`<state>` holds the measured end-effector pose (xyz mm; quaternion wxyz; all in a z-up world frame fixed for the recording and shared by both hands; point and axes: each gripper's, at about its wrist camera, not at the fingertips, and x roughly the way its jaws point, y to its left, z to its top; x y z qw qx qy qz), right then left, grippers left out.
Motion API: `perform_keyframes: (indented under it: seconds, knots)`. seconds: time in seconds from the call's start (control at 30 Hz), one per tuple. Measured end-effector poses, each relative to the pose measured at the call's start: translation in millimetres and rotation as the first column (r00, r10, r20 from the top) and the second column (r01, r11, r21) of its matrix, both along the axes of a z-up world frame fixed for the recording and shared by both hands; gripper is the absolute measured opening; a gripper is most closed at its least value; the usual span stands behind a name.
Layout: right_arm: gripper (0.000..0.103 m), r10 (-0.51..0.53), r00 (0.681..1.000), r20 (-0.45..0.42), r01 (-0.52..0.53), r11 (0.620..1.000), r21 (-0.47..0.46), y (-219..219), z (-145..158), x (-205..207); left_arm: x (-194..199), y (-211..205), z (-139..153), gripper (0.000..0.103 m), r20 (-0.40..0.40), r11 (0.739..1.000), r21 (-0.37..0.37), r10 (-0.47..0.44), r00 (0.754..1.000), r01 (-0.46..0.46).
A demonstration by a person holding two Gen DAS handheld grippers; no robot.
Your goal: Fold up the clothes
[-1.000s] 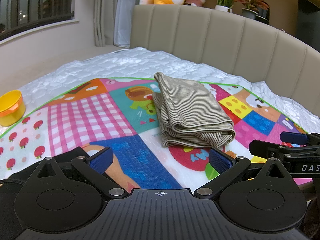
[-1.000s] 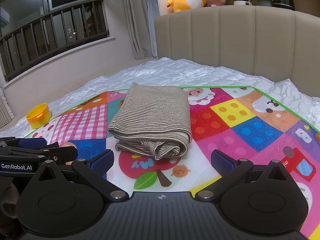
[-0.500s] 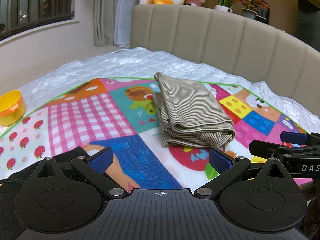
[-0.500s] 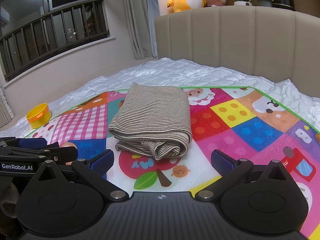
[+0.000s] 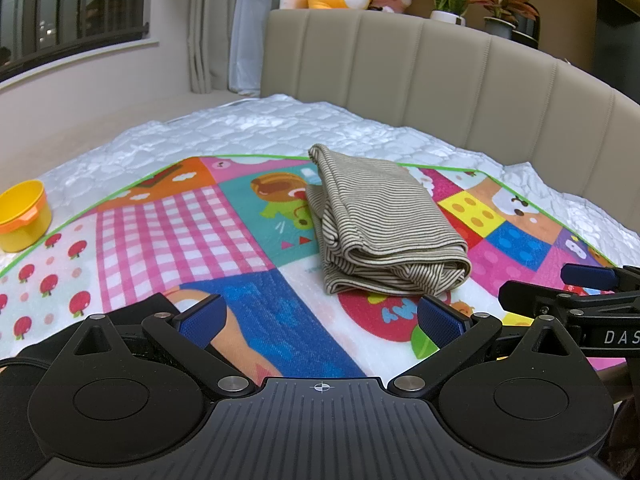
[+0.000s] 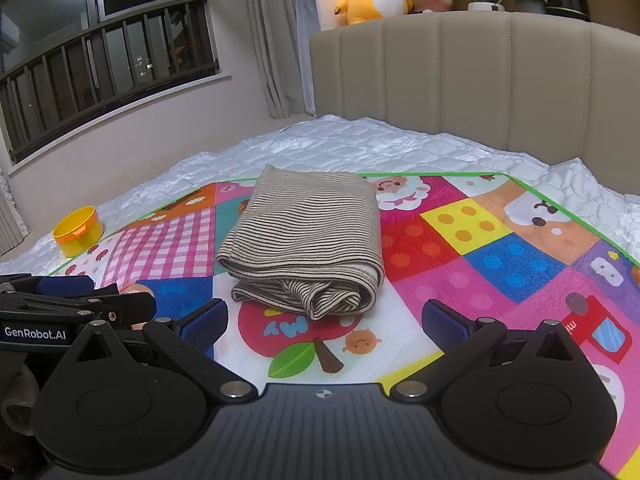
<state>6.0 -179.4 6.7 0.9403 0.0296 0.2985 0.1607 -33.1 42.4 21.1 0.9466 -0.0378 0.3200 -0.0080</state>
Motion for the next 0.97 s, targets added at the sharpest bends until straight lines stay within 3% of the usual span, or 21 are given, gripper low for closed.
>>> perform_keyframes:
  seconds: [0.47, 0.97]
  knots:
    - [0.103, -0.004, 1.000, 0.000, 0.004, 1.000, 0.000, 0.9, 0.0, -0.3, -0.2, -4.5, -0.1, 0.103, -0.003, 0.999, 0.038, -0.004, 1.000, 0.004]
    - [0.103, 0.004, 1.000, -0.010, -0.004, 1.000, -0.013, 2.1, 1.1, 3.8, -3.8, -2.7, 1.4, 0.103, 0.031, 1.000, 0.026, -0.012, 0.999, 0.012]
